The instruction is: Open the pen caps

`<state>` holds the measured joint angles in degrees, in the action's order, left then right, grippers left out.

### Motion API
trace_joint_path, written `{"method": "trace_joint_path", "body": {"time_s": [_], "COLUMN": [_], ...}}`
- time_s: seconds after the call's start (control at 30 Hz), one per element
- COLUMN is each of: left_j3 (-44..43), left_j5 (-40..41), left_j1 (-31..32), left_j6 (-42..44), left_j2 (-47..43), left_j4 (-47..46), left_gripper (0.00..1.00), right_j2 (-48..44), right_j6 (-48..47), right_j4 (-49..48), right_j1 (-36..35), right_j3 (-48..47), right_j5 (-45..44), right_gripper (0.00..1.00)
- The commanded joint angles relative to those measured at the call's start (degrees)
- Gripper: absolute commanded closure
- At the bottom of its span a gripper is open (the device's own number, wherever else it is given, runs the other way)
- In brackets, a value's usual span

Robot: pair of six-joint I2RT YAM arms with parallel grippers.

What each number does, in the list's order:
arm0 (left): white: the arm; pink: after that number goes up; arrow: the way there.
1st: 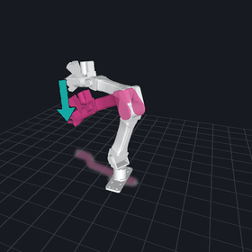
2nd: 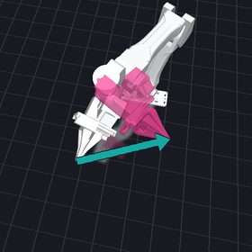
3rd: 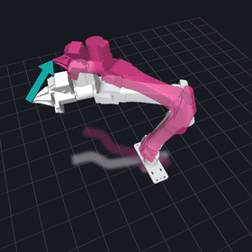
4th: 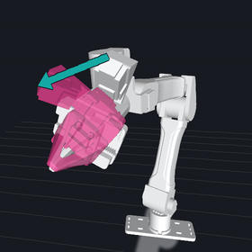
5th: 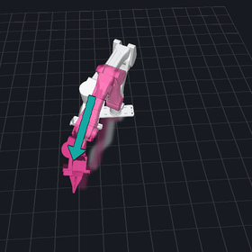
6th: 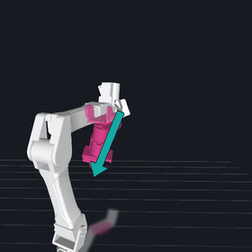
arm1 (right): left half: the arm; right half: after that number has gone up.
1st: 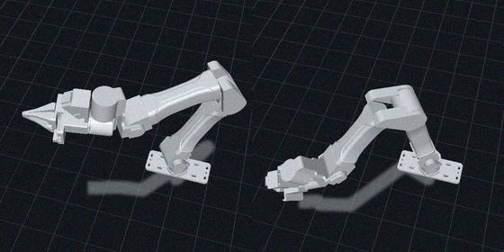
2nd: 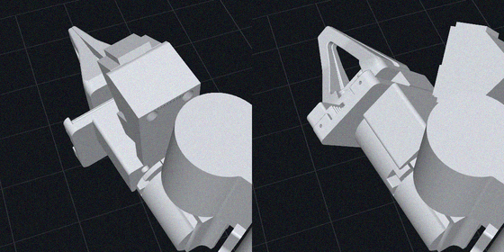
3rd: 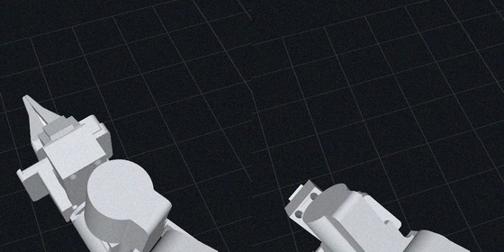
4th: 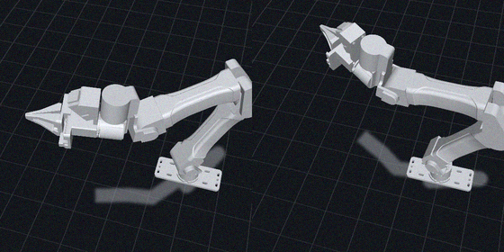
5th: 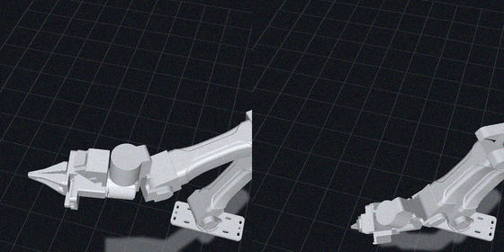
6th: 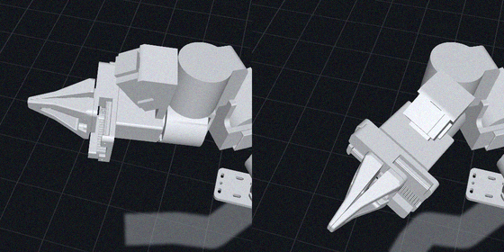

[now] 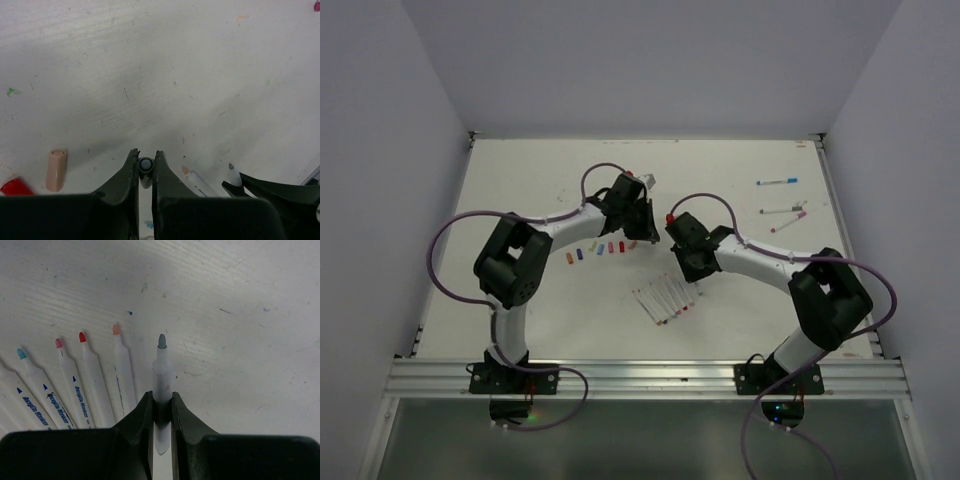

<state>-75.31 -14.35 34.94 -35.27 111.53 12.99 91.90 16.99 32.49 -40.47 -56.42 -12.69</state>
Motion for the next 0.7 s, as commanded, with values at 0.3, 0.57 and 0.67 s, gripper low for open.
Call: {"method": "trace_joint_path", "body": {"time_s": [0.3, 0.57, 0.67], "left_j3": [-5.99, -9.33, -9.77], "left_j5": [10.3, 14.17, 16.98], "left_j1": [1.97, 2.15, 2.33], "left_j6": [4.5, 6.08, 6.52], "left_j2": [5.19, 8.27, 8.71], "left_j4": [5.98, 9.68, 10.38], "left_gripper": [1.0, 1.0, 0.98], "right_j2": [2.06, -1.28, -3.91], "right_j6": [-0.56, -0.38, -0.3], "right_j4": [-3.75, -3.31, -2.0], "right_j1": [0.21, 1.7, 2.67], "right_j3": [0.79, 0.09, -0.87], "right_j5": [4.07, 4.07, 3.55], "right_gripper": [0.8, 0.59, 0.5]}}
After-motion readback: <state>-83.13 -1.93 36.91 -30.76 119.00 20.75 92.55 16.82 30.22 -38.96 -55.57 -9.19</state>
